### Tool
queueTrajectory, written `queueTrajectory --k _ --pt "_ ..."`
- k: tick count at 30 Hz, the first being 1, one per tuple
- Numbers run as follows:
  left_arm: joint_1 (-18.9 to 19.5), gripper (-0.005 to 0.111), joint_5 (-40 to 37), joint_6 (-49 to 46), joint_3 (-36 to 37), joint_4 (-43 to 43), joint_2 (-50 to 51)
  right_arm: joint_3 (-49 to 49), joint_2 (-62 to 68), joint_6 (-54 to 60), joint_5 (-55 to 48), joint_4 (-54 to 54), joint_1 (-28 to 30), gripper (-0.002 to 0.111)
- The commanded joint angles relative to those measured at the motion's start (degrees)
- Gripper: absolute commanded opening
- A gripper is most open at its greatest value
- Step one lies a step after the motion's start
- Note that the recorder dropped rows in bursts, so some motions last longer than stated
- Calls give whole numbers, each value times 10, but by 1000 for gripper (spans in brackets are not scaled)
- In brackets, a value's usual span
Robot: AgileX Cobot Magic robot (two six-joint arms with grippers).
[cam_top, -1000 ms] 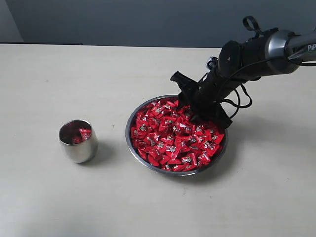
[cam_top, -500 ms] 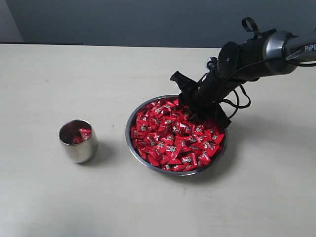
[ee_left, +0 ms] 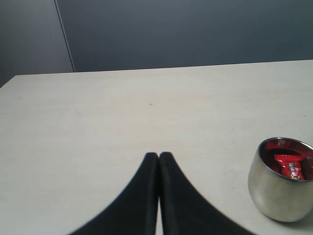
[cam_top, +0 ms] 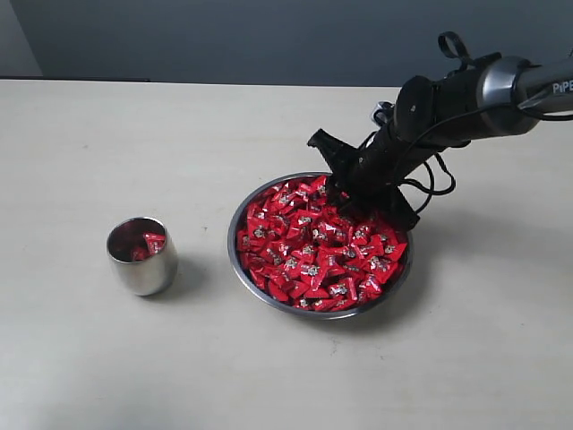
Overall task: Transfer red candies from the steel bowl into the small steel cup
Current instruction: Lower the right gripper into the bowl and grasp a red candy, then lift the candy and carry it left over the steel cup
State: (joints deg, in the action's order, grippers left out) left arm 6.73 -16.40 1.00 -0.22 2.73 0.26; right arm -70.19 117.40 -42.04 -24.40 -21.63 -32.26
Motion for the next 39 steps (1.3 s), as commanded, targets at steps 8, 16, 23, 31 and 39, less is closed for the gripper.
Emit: queueTrajectory --k 8,16,23,31,39 --pt "0 0 1 1 2 -2 -3 1 -69 59 38 8 3 -1" --pt "0 0 1 1 2 -2 -3 1 -95 366 18 3 2 -1" --pt "0 0 1 1 2 -2 -3 -25 -105 731 -94 -43 2 -1" --pt "0 0 1 1 2 -2 -3 -77 -105 1054 -312 -46 2 -1" --pt "0 0 1 1 2 -2 -3 -114 -105 1110 -348 -28 -2 -1"
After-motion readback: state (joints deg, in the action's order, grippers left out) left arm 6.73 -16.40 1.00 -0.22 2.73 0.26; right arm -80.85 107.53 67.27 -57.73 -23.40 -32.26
